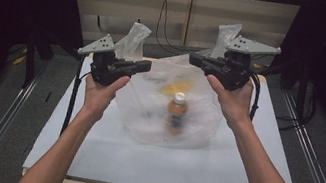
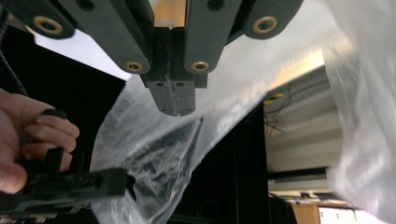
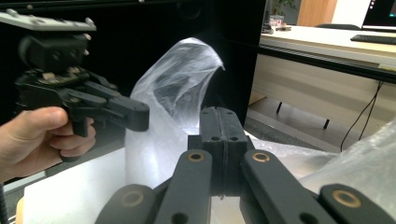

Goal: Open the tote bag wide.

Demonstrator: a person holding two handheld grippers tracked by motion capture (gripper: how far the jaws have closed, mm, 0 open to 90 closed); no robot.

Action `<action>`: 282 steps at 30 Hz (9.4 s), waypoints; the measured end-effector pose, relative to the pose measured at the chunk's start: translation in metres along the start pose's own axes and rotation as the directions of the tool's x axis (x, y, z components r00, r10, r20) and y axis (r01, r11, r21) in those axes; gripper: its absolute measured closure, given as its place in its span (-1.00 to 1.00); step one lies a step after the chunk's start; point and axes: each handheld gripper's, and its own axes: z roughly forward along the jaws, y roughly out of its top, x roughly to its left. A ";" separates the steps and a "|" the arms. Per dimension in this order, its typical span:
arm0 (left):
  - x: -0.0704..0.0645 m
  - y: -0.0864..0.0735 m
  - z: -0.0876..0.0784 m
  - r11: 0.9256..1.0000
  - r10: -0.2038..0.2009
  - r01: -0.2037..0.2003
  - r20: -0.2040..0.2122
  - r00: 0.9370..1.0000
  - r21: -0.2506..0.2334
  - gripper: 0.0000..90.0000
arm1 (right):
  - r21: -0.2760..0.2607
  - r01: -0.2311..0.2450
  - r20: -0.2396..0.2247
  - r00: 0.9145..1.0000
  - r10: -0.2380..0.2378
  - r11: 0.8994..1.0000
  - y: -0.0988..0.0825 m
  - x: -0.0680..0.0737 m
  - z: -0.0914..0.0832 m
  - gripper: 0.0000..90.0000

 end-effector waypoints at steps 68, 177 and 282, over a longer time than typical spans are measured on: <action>-0.008 -0.097 0.076 0.962 -0.061 0.042 0.061 0.996 0.271 1.00 | 0.176 -0.148 0.060 0.988 0.140 0.973 -0.140 -0.017 0.023 1.00; 0.028 -0.092 0.084 0.928 -0.028 0.030 -0.011 1.000 0.371 1.00 | 0.220 -0.105 0.012 0.994 0.105 0.970 -0.114 -0.055 0.007 1.00; -0.088 -0.186 0.067 0.722 0.016 -0.231 0.318 0.948 0.653 1.00 | 0.577 -0.298 0.245 0.951 0.187 0.760 -0.196 -0.120 0.126 1.00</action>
